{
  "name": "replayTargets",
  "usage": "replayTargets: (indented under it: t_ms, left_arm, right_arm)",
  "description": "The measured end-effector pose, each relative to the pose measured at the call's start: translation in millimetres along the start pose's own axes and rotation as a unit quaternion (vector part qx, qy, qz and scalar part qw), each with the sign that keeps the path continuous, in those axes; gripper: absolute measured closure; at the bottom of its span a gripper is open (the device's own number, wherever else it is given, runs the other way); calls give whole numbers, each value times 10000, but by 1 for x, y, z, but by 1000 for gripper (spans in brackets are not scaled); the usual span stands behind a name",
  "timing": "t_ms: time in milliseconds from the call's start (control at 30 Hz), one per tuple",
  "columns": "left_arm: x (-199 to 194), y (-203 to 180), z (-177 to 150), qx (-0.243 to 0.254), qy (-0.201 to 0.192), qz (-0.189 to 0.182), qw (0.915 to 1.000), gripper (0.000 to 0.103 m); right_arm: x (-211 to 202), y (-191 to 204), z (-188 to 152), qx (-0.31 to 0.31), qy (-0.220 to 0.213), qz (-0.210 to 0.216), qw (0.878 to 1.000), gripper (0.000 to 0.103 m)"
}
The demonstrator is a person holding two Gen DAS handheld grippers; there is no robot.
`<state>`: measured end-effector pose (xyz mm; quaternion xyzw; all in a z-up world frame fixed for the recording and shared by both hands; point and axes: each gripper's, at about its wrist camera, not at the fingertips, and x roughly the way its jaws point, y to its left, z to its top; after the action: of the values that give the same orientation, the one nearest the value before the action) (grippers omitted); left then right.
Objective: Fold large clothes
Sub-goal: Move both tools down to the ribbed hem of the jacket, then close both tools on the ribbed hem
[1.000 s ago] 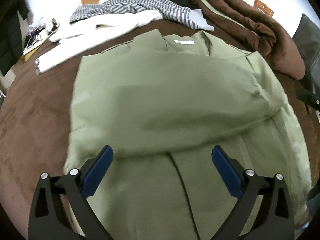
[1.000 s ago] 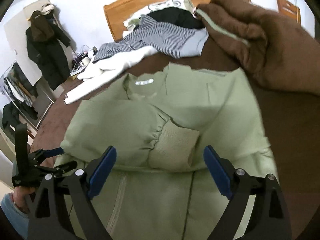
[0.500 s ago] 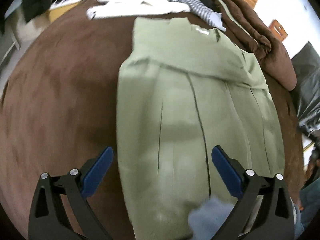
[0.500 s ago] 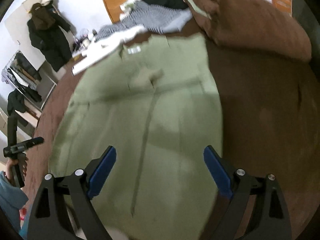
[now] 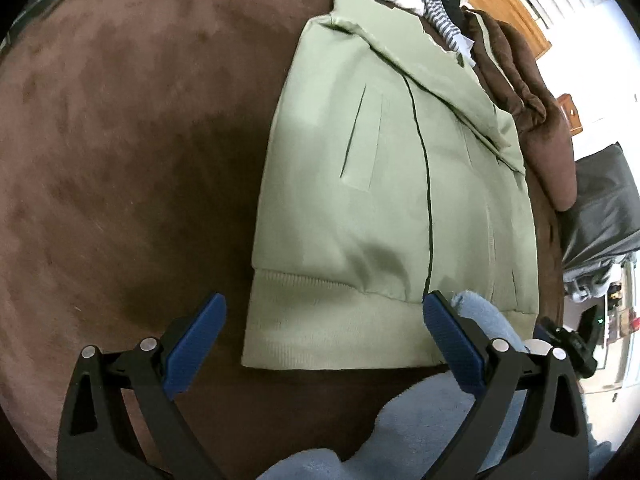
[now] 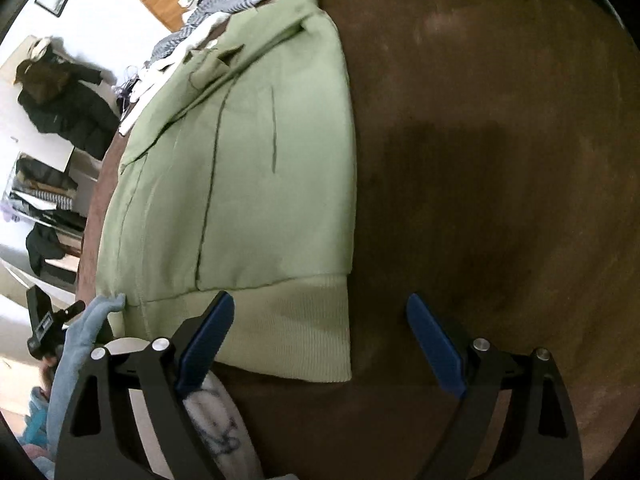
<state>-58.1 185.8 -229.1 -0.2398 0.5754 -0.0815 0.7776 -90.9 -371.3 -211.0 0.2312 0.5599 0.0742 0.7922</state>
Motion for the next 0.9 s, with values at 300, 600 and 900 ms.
replayTargets:
  t_ms: [300, 600, 900]
  left_arm:
    - [26, -5, -4, -41, 93, -88, 9999, 7]
    - [42, -31, 5, 100, 516, -542, 9971, 7]
    - [52, -52, 1, 374, 617, -470, 9963, 30]
  right_arm:
    - [12, 2, 2, 226, -105, 17, 9997, 15]
    - [30, 36, 9, 14, 126, 495, 9987, 16]
    - [37, 45, 19, -96, 181, 273, 9994, 77]
